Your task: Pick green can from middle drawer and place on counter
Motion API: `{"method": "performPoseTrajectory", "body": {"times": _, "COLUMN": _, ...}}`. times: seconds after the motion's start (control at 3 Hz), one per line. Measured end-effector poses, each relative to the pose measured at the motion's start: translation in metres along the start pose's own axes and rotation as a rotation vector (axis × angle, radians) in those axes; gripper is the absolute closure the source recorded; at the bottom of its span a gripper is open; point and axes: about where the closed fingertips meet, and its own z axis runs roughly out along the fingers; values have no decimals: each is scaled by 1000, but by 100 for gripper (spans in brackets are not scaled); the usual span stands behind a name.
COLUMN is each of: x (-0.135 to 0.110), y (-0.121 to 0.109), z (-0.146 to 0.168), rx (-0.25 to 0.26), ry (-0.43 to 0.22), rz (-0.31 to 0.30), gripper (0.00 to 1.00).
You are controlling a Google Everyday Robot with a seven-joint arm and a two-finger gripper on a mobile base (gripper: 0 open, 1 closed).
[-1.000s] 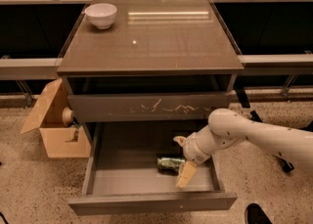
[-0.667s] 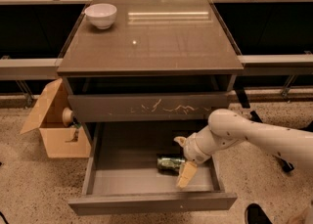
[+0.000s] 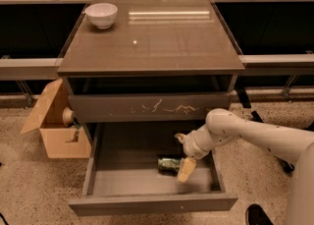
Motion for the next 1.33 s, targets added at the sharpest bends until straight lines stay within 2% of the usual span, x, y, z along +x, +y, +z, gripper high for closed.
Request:
{"method": "performPoseTrajectory", "body": {"times": 0.67, "x": 22, "y": -39, "z": 25, "rx": 44, "ry": -3, "rz": -46, "gripper": 0}}
{"method": "performPoseTrajectory", "body": {"times": 1.0, "x": 34, "y": -49, "z": 51, "rx": 39, "ry": 3, "rz": -48, "gripper": 0}}
{"method": "performPoseTrajectory", "body": {"times": 1.33, "x": 41, "y": -51, "z": 68, "rx": 51, "ry": -22, "rz": -57, "gripper": 0}}
